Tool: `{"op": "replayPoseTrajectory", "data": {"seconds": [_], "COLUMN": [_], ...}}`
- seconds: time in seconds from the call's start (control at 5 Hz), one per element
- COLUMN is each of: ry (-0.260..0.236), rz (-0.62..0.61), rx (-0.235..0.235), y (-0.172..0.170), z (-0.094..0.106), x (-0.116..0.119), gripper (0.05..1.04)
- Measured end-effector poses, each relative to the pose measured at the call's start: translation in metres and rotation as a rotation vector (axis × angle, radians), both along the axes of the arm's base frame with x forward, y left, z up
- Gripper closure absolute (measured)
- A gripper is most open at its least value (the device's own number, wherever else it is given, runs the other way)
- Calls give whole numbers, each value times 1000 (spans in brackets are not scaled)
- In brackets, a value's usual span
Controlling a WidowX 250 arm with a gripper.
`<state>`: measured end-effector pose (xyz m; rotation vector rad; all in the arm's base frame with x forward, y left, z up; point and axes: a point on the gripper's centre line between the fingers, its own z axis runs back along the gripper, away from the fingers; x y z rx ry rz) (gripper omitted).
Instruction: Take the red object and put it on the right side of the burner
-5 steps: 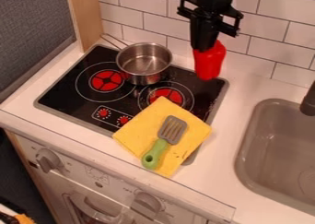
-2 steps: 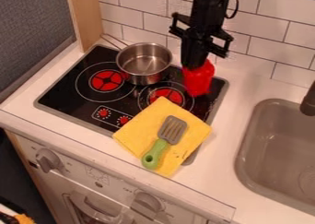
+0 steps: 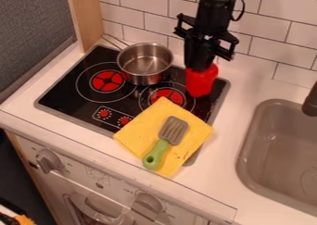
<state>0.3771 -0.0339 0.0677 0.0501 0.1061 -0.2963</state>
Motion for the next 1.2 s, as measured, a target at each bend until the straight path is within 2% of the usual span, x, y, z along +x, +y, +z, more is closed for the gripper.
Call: {"op": "replayPoseTrajectory", "data": {"seconds": [0.2,0.4,0.6,1.0,1.2], "ry": [-16,-83,-116,-104,-108], "rz": [5,19,43,112,156], "rx": [2,1,-9,-56,-2], "y": [-1,1,1,0,7], "z": [7,36,43,20,14], "x": [-1,-6,-15,-33,-38], "gripper": [382,106,79,83,83]}}
